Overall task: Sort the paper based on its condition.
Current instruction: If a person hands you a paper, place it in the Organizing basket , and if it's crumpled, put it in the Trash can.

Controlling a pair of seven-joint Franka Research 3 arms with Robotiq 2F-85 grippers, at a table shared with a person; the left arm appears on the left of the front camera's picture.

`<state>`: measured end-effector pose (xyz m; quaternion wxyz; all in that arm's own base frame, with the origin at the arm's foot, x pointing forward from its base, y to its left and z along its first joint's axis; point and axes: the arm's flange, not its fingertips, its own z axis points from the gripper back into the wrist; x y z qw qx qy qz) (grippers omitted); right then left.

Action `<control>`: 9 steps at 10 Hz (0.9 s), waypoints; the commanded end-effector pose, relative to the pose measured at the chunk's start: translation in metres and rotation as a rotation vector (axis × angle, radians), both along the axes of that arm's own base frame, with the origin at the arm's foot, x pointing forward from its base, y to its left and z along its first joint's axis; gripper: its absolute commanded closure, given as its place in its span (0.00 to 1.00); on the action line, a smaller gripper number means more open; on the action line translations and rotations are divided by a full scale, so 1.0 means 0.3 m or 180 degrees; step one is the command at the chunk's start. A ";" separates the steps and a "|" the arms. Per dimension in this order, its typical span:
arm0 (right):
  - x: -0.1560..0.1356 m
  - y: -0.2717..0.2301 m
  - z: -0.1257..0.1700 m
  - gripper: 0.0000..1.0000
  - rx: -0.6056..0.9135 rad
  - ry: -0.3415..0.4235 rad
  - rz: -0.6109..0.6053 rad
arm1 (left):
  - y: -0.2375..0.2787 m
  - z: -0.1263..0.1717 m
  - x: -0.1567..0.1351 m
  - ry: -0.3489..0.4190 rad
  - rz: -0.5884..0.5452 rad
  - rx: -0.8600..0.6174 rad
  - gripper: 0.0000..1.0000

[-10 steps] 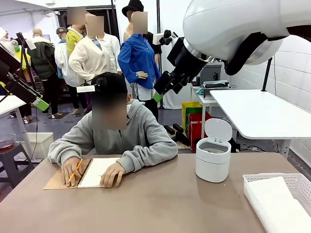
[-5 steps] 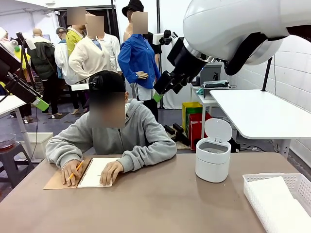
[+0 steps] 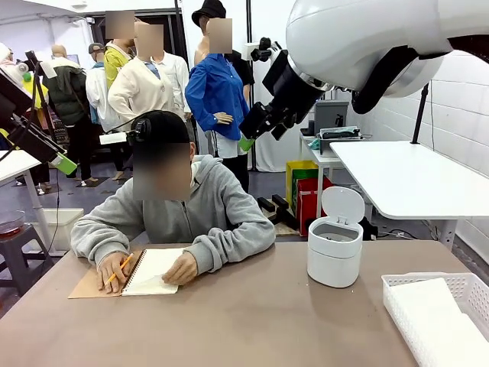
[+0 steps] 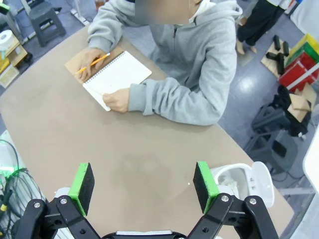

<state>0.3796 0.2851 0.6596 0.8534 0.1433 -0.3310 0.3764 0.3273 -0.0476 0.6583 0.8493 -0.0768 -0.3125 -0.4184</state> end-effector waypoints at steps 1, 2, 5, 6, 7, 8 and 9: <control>0.011 0.018 -0.006 0.00 0.0019 -0.0001 -0.0047 | -0.002 0.002 0.001 -0.0003 0.0001 0.0005 0.00; 0.000 0.000 0.000 0.00 0.0000 0.0000 0.0000 | -0.002 0.002 0.001 -0.0003 0.0001 0.0005 0.00; 0.000 0.000 0.000 0.00 0.0000 0.0000 0.0000 | -0.002 0.002 0.001 -0.0003 0.0001 0.0005 0.00; 0.000 0.000 0.000 0.00 0.0000 0.0000 0.0000 | -0.002 0.002 0.001 -0.0003 0.0001 0.0005 0.00; 0.000 0.000 0.000 0.00 0.0000 0.0000 0.0000 | -0.002 0.002 0.001 -0.0003 0.0001 0.0005 0.00; 0.000 0.000 0.000 0.00 0.0000 0.0000 0.0000 | -0.002 0.002 0.001 -0.0003 0.0001 0.0005 0.00; 0.000 0.000 0.000 0.00 0.0000 0.0000 0.0000 | -0.002 0.002 0.001 -0.0003 0.0001 0.0005 0.00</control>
